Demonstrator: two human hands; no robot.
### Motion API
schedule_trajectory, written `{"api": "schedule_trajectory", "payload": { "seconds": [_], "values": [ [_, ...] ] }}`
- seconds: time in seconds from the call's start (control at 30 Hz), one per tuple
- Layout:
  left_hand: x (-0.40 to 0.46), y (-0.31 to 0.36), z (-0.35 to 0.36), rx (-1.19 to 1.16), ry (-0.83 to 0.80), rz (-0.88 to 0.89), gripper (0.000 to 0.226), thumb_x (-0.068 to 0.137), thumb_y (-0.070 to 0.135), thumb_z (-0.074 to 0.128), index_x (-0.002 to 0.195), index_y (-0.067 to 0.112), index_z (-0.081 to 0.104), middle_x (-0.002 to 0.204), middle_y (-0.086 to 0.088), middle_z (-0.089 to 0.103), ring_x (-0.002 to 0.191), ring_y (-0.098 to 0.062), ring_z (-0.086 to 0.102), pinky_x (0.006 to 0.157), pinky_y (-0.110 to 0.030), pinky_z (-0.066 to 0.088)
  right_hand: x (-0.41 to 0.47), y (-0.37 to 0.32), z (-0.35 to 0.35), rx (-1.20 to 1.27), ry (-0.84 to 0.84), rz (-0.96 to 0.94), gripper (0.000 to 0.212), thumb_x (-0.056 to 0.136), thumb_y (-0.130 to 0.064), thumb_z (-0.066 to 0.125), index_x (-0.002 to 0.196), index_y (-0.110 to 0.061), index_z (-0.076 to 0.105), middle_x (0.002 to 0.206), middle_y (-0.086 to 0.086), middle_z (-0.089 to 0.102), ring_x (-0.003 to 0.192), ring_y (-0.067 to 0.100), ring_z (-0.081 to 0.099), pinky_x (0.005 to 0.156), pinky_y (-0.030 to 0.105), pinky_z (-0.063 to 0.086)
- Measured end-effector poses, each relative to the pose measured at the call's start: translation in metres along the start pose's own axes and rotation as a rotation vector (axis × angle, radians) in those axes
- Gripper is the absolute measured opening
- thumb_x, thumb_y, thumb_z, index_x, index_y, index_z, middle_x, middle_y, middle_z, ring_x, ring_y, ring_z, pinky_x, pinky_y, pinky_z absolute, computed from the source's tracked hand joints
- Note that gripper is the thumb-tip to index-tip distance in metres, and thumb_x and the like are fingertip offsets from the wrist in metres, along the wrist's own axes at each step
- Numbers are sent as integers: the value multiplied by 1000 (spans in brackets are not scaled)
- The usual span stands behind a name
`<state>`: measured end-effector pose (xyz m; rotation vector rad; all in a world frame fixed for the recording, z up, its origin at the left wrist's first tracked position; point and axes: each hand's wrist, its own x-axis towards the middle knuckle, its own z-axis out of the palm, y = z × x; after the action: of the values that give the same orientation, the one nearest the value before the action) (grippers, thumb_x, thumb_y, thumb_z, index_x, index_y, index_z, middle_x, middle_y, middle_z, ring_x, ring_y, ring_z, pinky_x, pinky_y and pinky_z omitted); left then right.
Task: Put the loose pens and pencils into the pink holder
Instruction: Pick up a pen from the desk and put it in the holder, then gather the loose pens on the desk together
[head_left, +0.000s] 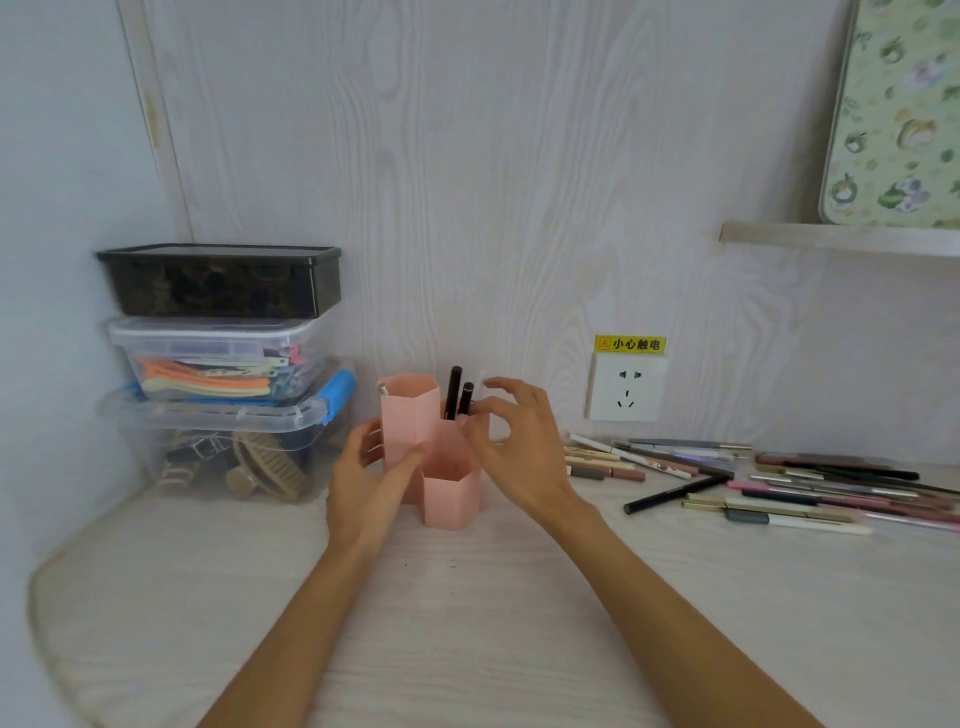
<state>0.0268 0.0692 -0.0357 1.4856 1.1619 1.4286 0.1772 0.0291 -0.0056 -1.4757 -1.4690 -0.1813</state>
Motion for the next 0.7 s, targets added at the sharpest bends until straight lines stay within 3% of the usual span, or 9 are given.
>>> {"api": "schedule_trajectory", "payload": {
  "seconds": [0.07,0.2,0.3,0.37,0.43,0.5,0.57,0.63,0.7],
  "values": [
    [-1,0,-1,8,-2,3,58,73,27,75,125,30,51,120,6,59,107,-13,54,97,-39,44,-2,1,-3,-56,-95,-13,23,87,-27,58,107,-21,69,129,-3,55,123,14,40,100,28,34],
    [-4,2,-3,28,-3,55,73,76,30,75,140,24,40,138,3,51,123,-17,49,100,-39,42,0,4,-35,185,-193,44,37,90,-26,57,127,-27,52,128,-10,51,114,7,47,95,17,34],
    [-10,11,-4,136,139,145,81,74,32,77,142,22,33,143,0,44,128,-21,43,104,-46,40,5,29,-81,68,-201,102,23,92,-20,53,112,-25,63,115,-11,63,108,9,52,92,20,36],
    [-16,19,-3,184,298,340,67,75,27,76,131,17,41,131,-4,49,117,-23,48,96,-47,44,1,55,-114,-57,-186,181,22,91,-11,52,100,-22,69,109,-7,68,104,12,54,86,19,35],
    [-25,30,2,150,377,558,50,76,26,71,118,13,47,114,-4,51,101,-21,50,84,-38,45,-9,81,-143,-119,-221,310,26,90,-4,50,99,-19,69,108,-2,68,105,15,57,85,20,37],
    [-37,42,15,128,288,680,33,77,31,66,104,20,51,100,7,52,85,-13,49,73,-24,41,-21,102,-160,-158,-312,428,31,86,2,49,104,-15,67,115,3,66,110,19,57,89,22,40],
    [-51,55,39,164,46,686,20,78,29,68,92,30,55,85,18,56,73,-7,52,62,-17,41,-29,116,-169,-186,-417,480,35,85,3,50,113,-13,62,123,8,60,114,20,54,93,25,41],
    [-65,61,68,339,-261,655,17,79,30,69,92,35,60,87,19,62,79,-2,56,66,-20,45,-30,119,-172,-178,-464,477,41,83,-3,56,122,-14,53,126,6,51,117,20,47,92,25,38],
    [-77,61,99,597,-488,648,27,82,43,63,109,41,59,103,22,60,97,1,52,79,-24,46,-28,117,-175,-148,-461,470,46,80,-10,63,122,-18,47,120,1,43,115,18,41,88,28,37]
  ]
}}
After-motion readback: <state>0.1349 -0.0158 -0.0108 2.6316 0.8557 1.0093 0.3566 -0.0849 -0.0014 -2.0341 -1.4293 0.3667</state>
